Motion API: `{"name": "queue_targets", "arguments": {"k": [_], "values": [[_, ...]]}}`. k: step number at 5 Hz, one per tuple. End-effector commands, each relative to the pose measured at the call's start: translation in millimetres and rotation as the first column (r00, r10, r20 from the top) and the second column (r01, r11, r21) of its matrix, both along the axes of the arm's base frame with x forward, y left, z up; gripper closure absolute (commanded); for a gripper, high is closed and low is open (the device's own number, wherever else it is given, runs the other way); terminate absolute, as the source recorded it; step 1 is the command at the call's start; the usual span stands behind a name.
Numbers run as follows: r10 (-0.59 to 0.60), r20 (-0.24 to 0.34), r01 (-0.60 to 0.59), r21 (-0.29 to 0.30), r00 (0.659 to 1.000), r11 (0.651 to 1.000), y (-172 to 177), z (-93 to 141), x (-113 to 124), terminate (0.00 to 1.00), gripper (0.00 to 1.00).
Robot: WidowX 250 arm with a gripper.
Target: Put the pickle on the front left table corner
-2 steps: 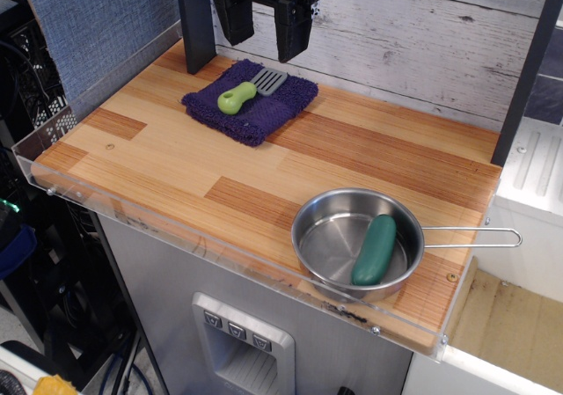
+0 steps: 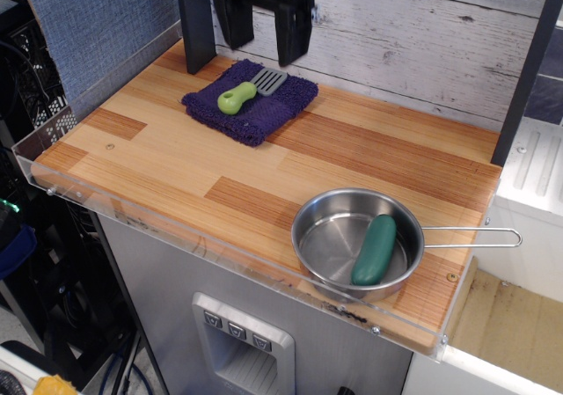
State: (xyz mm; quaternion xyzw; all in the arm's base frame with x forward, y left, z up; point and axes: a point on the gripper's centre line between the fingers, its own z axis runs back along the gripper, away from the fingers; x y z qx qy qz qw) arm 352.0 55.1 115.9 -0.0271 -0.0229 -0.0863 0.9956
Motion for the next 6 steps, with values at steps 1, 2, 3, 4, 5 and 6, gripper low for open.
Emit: {"name": "queue_targets", "arguments": {"k": [1, 2, 3, 4, 5, 6], "values": [[-0.023, 0.073, 0.023, -0.005, 0.997, 1.000, -60.0, -3.2, -24.0, 0.00, 0.00], [0.007, 0.080, -0.012, 0.061, 0.997, 0.998, -89.2, -13.7, -34.2, 0.00, 0.00], [0.081, 0.083, -0.090, 0.108, 0.993, 0.990, -109.1, -26.2, -45.0, 0.00, 0.00], [0.109, 0.062, -0.117, 0.144, 0.992, 0.983, -122.2, -38.2, -45.9, 0.00, 0.00], [0.106, 0.029, -0.109, 0.134, 0.994, 0.985, -131.4, -51.9, -49.1, 0.00, 0.00], [0.068, -0.025, -0.065, 0.111, 0.997, 0.992, -136.3, -69.0, -52.7, 0.00, 0.00]]}}
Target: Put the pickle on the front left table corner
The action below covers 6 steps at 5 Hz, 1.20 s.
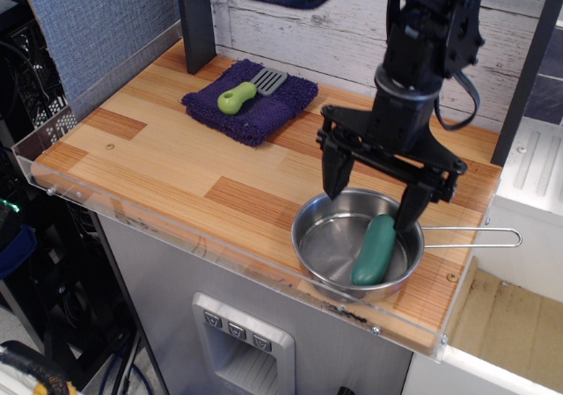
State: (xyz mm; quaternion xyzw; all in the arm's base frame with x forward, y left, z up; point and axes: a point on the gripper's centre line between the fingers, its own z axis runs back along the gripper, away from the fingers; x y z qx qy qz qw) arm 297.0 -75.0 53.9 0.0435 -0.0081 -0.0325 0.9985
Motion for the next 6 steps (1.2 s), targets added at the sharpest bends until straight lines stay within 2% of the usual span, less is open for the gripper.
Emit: {"name": "queue_targets", "arguments": {"k": [1, 3, 4, 5, 6], "values": [[-0.063, -0.044, 0.061, -0.032, 0.997, 0.998, -7.2, -21.2, -1.9, 0.00, 0.00], [-0.075, -0.127, 0.076, -0.002, 0.989, 0.997, 0.9, -49.4, -12.5, 0.00, 0.00], [-0.091, -0.111, 0.093, 0.012, 0.990, 0.996, 1.4, -45.4, -13.4, 0.00, 1.00], [-0.112, -0.083, 0.113, 0.015, 0.990, 0.993, 2.9, -35.1, -14.9, 0.00, 1.00], [-0.152, -0.041, 0.151, -0.023, 0.988, 0.988, 3.4, -19.4, -10.9, 0.00, 1.00]]}}
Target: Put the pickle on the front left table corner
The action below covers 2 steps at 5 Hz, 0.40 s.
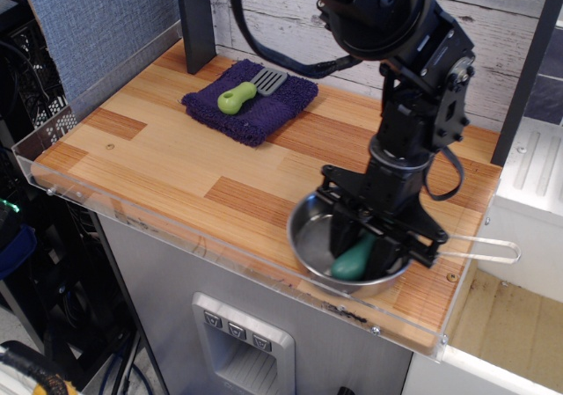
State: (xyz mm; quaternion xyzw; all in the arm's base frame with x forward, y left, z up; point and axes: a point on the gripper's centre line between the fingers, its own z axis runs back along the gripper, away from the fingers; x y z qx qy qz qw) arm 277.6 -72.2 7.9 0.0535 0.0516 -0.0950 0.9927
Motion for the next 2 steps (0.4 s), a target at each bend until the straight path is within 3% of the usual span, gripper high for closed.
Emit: {"name": "queue_targets", "arguments": {"k": [1, 2], "values": [[-0.055, 0.184, 0.078, -0.121, 0.981, 0.990, 3.8, 62.6, 18.0, 0.00, 1.00], [-0.055, 0.262, 0.107, -0.188, 0.963, 0.976, 19.8, 88.7, 25.6, 0.00, 1.00]]}}
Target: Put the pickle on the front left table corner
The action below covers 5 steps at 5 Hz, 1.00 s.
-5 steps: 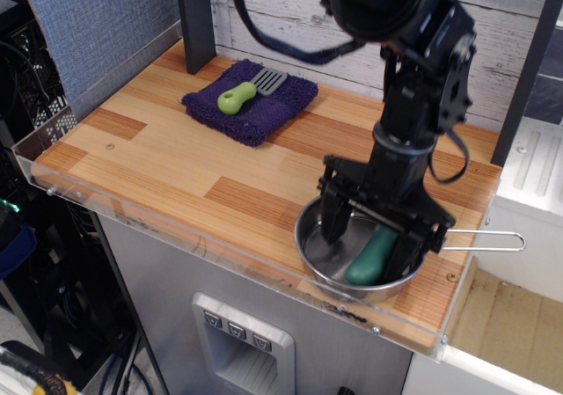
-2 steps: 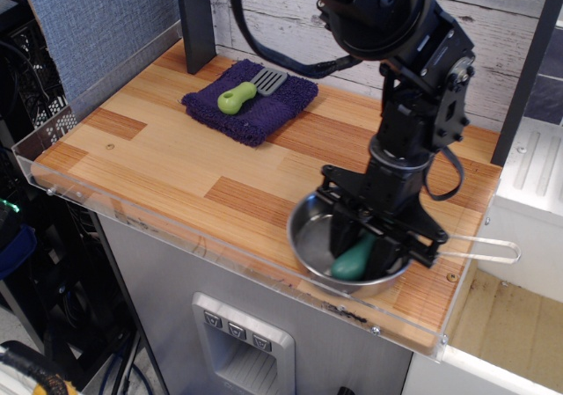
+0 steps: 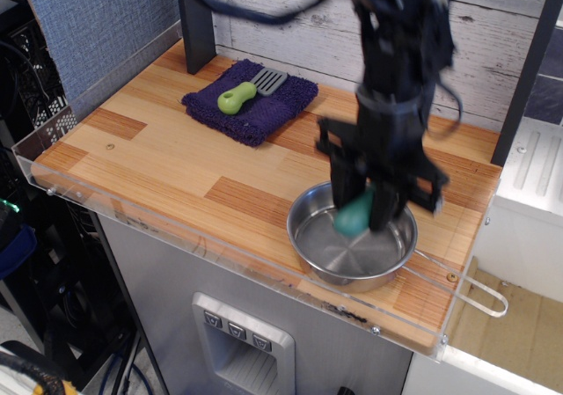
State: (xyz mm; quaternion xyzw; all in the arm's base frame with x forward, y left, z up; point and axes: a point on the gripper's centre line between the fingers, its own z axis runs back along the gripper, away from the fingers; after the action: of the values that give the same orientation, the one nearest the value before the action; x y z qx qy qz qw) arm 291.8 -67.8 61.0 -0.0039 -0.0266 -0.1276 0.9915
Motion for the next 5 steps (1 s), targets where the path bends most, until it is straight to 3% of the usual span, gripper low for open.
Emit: {"name": "queue_targets", "arguments": {"k": [1, 2, 5], "values": [[0.046, 0.120, -0.038, -0.068, 0.992, 0.997, 61.1, 48.8, 10.3, 0.00, 1.00], [0.143, 0.061, -0.139, -0.065, 0.988, 0.988, 111.4, 45.3, 4.5, 0.00, 1.00], [0.101, -0.022, -0.099, 0.099, 0.995, 0.990, 259.9, 25.5, 15.0, 0.00, 1.00]]}}
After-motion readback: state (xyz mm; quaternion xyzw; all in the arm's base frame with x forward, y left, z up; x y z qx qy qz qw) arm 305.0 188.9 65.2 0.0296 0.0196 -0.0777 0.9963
